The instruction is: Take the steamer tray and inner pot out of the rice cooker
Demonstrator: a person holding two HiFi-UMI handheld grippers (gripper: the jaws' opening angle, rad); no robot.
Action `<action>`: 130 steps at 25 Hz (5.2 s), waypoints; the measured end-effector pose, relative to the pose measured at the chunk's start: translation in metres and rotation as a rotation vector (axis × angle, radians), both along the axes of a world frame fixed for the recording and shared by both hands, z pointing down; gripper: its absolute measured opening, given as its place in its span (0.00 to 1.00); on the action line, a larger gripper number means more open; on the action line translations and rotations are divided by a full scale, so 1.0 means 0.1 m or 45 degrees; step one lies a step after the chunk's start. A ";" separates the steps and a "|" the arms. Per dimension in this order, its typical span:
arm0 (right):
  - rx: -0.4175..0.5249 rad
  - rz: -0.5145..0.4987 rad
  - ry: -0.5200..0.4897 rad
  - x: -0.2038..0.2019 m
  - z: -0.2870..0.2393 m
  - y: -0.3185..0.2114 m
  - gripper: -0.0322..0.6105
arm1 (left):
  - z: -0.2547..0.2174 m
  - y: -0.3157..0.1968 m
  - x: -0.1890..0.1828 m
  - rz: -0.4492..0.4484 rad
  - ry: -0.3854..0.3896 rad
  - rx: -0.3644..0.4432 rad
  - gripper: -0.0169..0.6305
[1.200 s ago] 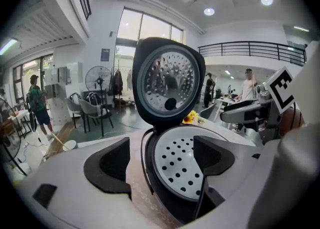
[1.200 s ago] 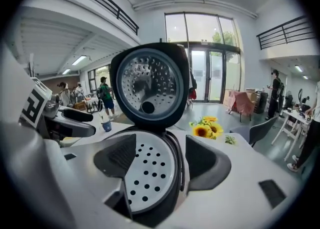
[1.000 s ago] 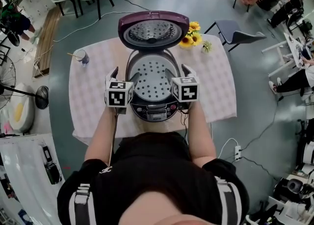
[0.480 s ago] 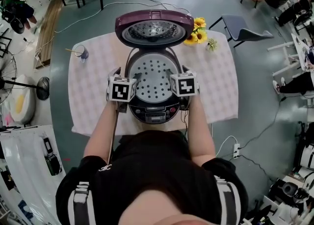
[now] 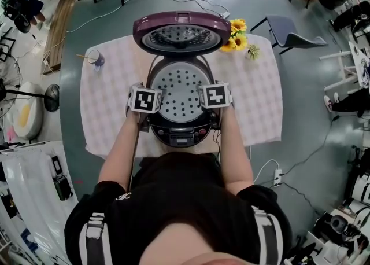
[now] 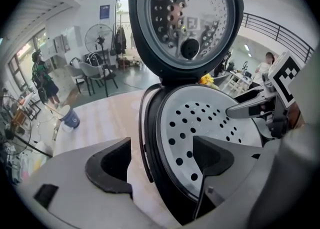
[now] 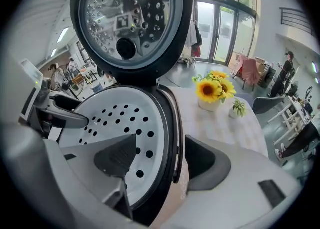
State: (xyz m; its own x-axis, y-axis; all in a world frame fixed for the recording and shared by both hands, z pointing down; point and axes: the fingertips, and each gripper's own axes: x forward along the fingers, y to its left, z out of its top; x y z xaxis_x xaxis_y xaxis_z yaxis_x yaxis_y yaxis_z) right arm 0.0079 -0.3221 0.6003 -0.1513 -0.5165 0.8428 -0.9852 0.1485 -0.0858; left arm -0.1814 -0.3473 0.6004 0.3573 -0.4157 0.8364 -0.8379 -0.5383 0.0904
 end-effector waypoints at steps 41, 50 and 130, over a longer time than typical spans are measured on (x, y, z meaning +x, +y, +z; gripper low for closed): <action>0.424 0.161 0.020 0.17 -1.07 0.09 0.10 | -1.10 0.04 0.07 -0.108 0.244 0.285 0.06; 0.590 0.336 0.056 0.53 -1.57 0.51 0.09 | -1.57 0.18 0.53 0.078 0.393 0.411 0.06; 0.084 0.320 -0.065 4.38 1.51 -0.10 0.08 | 1.57 -0.18 4.40 0.096 0.149 -0.023 0.09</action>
State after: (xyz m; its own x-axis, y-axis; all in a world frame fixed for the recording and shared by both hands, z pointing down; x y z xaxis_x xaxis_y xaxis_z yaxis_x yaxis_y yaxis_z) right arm 0.4458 -0.3326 0.7516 -0.0530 -0.5969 0.8005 -0.9865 -0.0930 -0.1347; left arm 0.2589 -0.3655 0.7575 0.4824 -0.3689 0.7945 -0.7782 -0.5969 0.1953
